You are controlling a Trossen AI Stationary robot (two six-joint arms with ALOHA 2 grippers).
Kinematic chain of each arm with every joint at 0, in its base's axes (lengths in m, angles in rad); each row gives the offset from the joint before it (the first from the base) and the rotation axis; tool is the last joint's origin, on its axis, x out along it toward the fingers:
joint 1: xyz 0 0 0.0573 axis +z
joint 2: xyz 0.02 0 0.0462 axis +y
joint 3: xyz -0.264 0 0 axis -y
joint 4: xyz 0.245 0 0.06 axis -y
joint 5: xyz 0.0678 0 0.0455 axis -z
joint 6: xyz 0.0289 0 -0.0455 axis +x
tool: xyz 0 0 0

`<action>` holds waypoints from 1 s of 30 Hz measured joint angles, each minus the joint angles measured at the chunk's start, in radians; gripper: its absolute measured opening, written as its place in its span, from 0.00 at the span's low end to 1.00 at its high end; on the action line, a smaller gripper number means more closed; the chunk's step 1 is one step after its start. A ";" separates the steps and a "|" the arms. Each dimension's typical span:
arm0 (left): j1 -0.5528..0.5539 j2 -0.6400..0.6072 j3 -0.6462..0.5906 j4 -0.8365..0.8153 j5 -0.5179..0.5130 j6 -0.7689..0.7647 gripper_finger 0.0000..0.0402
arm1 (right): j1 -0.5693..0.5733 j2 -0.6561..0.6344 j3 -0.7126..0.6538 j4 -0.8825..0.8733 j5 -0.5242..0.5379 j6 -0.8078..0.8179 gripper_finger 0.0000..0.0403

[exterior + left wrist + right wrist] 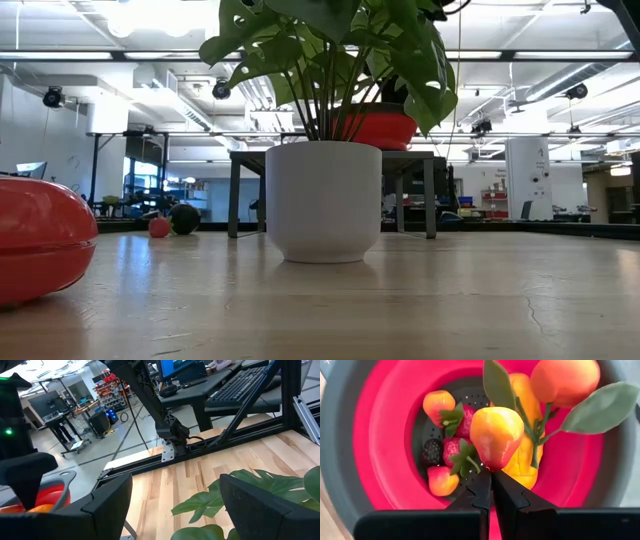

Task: Pick & Place Fruit
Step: Put the orange pear into the red strainer bowl on the shelf, then put the red strawberry into the red strainer bowl on the shelf

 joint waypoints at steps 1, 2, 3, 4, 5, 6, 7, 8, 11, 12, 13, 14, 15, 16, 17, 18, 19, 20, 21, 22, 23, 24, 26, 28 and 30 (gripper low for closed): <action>0.000 0.000 0.000 0.000 0.000 0.000 0.75 | 0.000 0.000 -0.007 0.000 0.000 0.000 0.02; 0.000 0.000 0.000 0.000 0.000 0.000 0.75 | 0.000 0.000 -0.012 0.000 0.000 -0.001 0.02; 0.000 0.000 0.000 0.000 0.000 0.000 0.75 | 0.000 0.000 -0.016 0.001 0.000 -0.001 0.02; 0.000 0.000 0.000 0.000 0.000 -0.001 0.75 | 0.000 0.000 -0.018 0.000 0.000 0.000 0.02; 0.000 0.000 0.000 0.000 0.000 -0.001 0.75 | 0.000 0.000 -0.019 0.000 0.000 0.001 0.02; 0.000 0.000 0.000 0.000 0.000 -0.001 0.75 | 0.000 0.000 -0.019 0.001 0.000 0.003 0.02; 0.000 0.000 0.000 0.000 0.000 -0.001 0.75 | 0.000 0.000 -0.017 0.001 0.000 0.003 0.02; 0.000 0.000 0.000 0.000 0.000 -0.002 0.75 | -0.001 0.000 -0.015 0.002 0.000 0.002 0.02; 0.000 0.000 0.000 0.000 0.000 -0.002 0.75 | 0.000 0.000 -0.008 0.006 0.000 -0.001 0.02; 0.000 0.000 0.000 0.000 0.000 -0.002 0.75 | -0.001 0.000 -0.007 0.006 0.000 -0.001 0.02; 0.000 0.000 0.000 0.000 0.000 -0.002 0.75 | -0.001 0.000 -0.007 0.006 0.000 0.000 0.03; 0.000 0.000 0.000 0.000 0.000 -0.002 0.75 | -0.001 0.000 -0.007 0.006 0.000 0.001 0.04; 0.000 0.000 0.000 0.000 0.000 -0.002 0.75 | -0.001 0.000 -0.007 0.006 0.000 0.003 0.04; 0.000 0.000 0.000 0.000 0.000 -0.002 0.75 | -0.001 0.000 -0.007 0.006 0.000 0.003 0.06; 0.000 0.000 0.000 0.000 0.000 -0.002 0.75 | -0.001 0.000 -0.007 0.006 0.000 0.002 0.07; 0.000 0.000 0.000 0.000 0.000 -0.003 0.75 | -0.001 0.000 -0.007 0.006 0.000 0.002 0.08; 0.000 0.000 0.000 0.000 0.000 -0.002 0.75 | 0.000 0.000 -0.007 0.006 0.000 -0.001 0.09; 0.000 0.000 0.000 0.000 0.000 -0.002 0.75 | 0.001 0.000 -0.007 0.006 0.000 -0.002 0.11; 0.000 0.000 0.000 0.000 0.000 -0.002 0.75 | 0.001 0.000 -0.007 0.006 0.000 -0.004 0.13; 0.000 0.000 0.000 0.000 0.000 -0.002 0.75 | 0.001 0.000 -0.007 0.006 0.000 -0.005 0.14; 0.000 0.000 0.000 0.000 0.000 -0.002 0.75 | 0.002 0.000 -0.007 0.006 0.000 -0.005 0.16; 0.000 0.000 0.000 0.000 0.000 -0.002 0.75 | 0.002 0.000 -0.007 0.007 0.000 -0.005 0.18; 0.000 0.000 0.000 0.000 0.000 -0.002 0.75 | 0.002 0.000 -0.007 0.011 0.000 -0.006 0.22; 0.000 0.000 0.000 0.000 0.000 -0.002 0.75 | 0.002 -0.001 -0.007 0.012 0.000 -0.020 0.26; 0.000 0.000 0.000 0.000 0.000 -0.002 0.75 | 0.003 -0.001 0.006 0.009 0.000 -0.028 0.29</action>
